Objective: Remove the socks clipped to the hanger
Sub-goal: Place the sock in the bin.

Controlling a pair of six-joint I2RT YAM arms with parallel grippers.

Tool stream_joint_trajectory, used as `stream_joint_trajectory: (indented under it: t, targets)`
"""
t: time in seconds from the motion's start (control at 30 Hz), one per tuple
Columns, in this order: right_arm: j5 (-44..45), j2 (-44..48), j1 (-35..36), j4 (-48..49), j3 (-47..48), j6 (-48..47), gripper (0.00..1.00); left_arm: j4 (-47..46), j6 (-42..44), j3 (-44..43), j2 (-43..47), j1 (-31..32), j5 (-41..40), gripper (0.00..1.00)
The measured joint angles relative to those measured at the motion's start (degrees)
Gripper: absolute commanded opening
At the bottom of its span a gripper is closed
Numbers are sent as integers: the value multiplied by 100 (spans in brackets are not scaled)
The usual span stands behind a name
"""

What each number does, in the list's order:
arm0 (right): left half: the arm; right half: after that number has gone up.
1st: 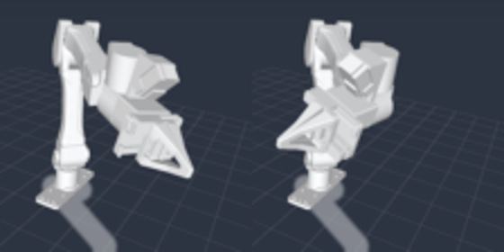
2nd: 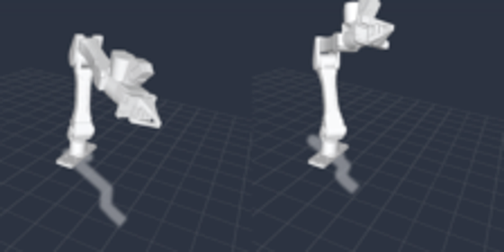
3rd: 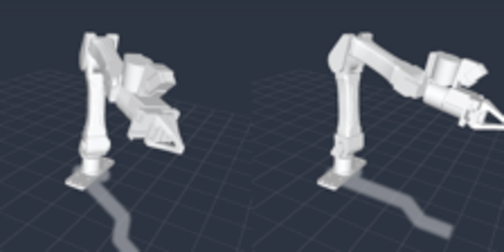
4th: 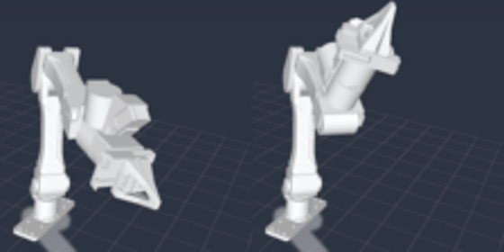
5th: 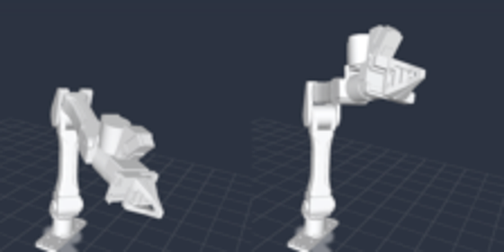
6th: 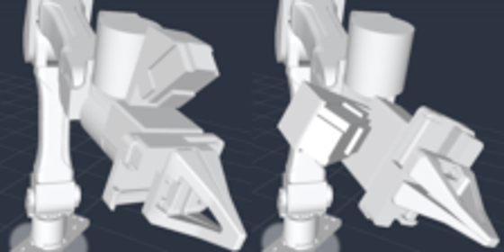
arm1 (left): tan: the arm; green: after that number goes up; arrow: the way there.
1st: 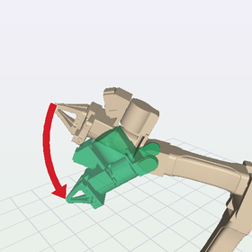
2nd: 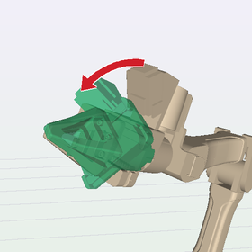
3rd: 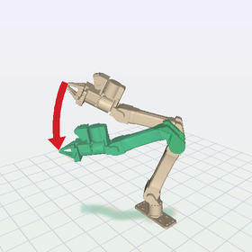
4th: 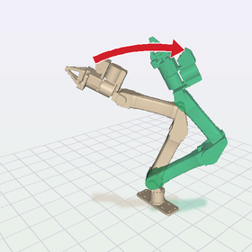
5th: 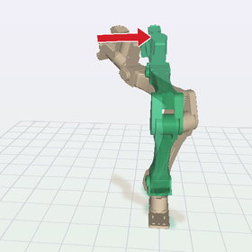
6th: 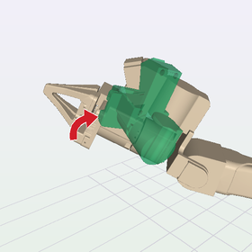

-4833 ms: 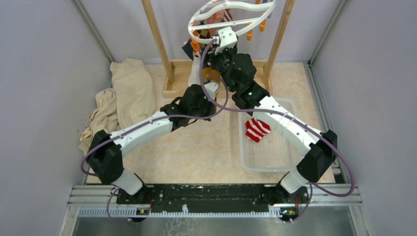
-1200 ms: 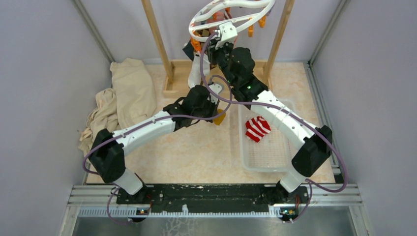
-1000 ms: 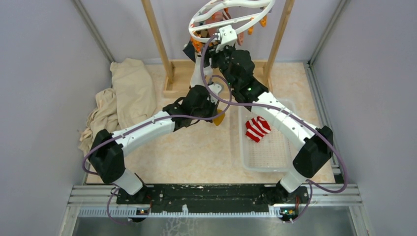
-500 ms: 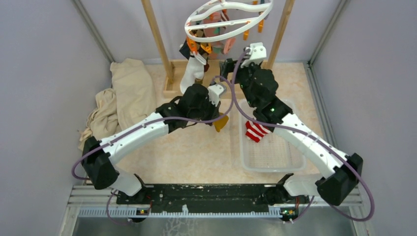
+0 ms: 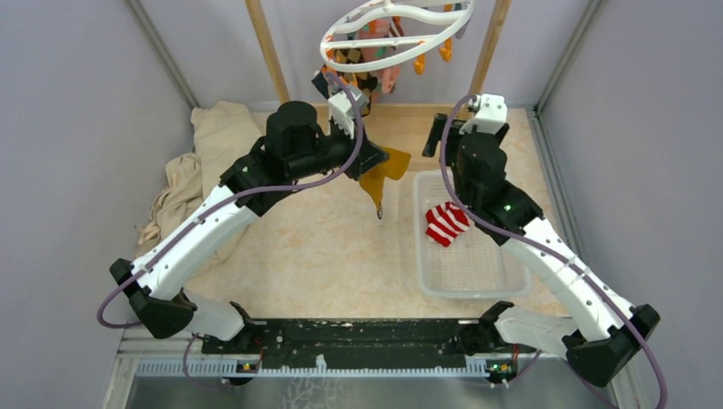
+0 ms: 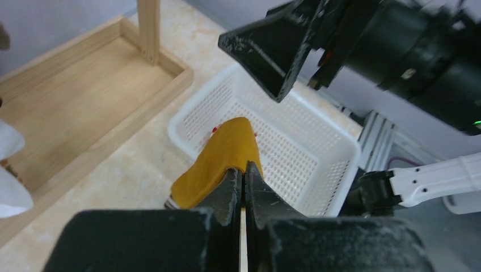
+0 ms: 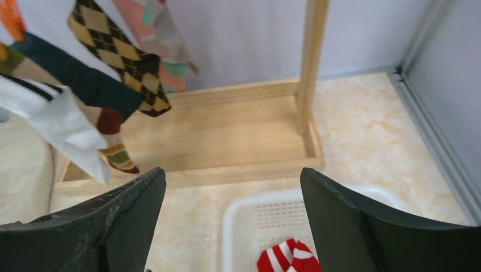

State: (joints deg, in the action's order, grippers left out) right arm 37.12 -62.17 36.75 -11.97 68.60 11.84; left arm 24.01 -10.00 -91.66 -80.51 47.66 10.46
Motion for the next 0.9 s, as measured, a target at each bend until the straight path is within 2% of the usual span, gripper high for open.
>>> stream_joint_trajectory:
  t: [0.23,0.5,0.9]
  targets:
    - [603,374,-505,-944,13,509,92,-177,-422,-706,-173,39,807,2]
    - [680,697,-1405,-1725,52,973,94,-911,-1150,-782,-629,219,1620,2]
    - [732,1281,-1567,-2079,461,1029,96,-2050,-1834,-492,-1314,962,2055,1]
